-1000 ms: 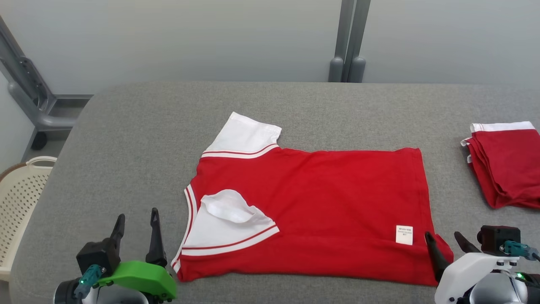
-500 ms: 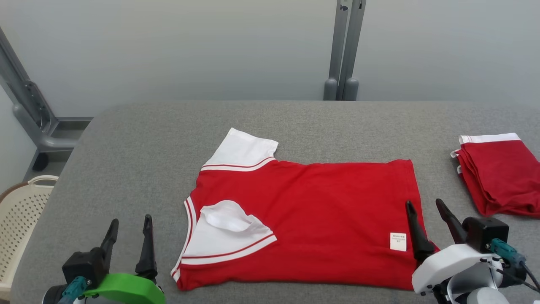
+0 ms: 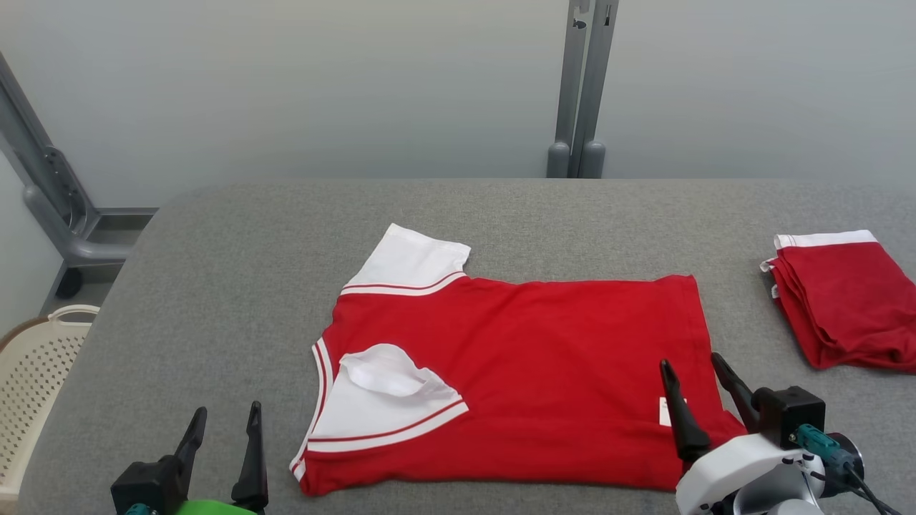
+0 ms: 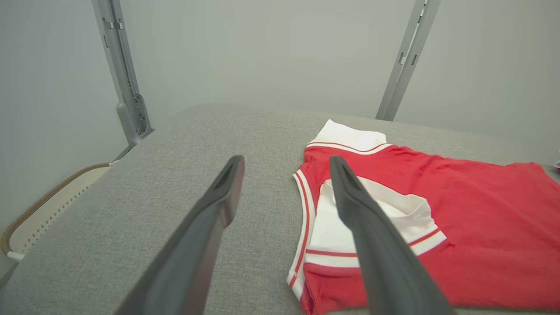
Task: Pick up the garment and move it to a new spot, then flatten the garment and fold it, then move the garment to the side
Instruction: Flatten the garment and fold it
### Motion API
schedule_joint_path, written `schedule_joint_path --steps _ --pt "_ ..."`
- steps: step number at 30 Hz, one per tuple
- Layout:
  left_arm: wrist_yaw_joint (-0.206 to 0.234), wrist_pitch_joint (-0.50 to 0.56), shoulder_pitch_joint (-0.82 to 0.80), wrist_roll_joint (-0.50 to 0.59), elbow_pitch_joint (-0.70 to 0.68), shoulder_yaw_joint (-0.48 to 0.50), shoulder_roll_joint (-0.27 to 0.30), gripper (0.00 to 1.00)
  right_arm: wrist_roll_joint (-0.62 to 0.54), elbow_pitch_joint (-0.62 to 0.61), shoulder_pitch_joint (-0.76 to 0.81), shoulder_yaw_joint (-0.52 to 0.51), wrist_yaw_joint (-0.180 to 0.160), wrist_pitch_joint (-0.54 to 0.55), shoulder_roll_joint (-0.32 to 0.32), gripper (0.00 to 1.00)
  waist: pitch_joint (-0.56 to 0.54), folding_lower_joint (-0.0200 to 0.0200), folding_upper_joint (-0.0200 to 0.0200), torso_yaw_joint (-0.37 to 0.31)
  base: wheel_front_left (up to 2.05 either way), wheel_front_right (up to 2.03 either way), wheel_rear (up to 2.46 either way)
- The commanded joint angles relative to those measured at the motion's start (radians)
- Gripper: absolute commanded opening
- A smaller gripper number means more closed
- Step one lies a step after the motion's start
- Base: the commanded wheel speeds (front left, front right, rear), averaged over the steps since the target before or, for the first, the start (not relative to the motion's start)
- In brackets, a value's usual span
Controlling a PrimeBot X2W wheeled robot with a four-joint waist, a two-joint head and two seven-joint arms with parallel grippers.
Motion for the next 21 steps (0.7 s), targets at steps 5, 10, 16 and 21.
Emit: schedule_joint_path --steps 5,10,16,21 --pt "-0.007 -0.003 0.027 0.020 0.002 0.016 -0.012 1.00 -0.017 0.012 -0.002 0.003 -0.001 -0.009 -0.002 1.00 0.006 0.0000 0.0000 -0.007 0.00 0.00 0.00" --pt "-0.012 -0.003 0.026 0.033 0.006 0.024 -0.018 1.00 -0.022 0.016 -0.011 0.003 -0.001 -0.005 -0.002 1.00 0.008 0.0000 0.0000 -0.011 0.00 0.00 0.00" --pt "-0.014 -0.003 0.014 0.044 0.020 0.019 -0.017 1.00 -0.025 0.015 -0.015 0.001 -0.001 -0.006 -0.002 1.00 0.012 0.0000 0.0000 -0.014 0.00 0.00 0.00" --pt "-0.015 -0.003 0.006 0.040 0.025 0.020 -0.018 1.00 -0.018 0.017 -0.011 -0.005 -0.001 -0.001 -0.002 1.00 0.016 0.0000 0.0000 -0.014 0.00 0.00 0.00"
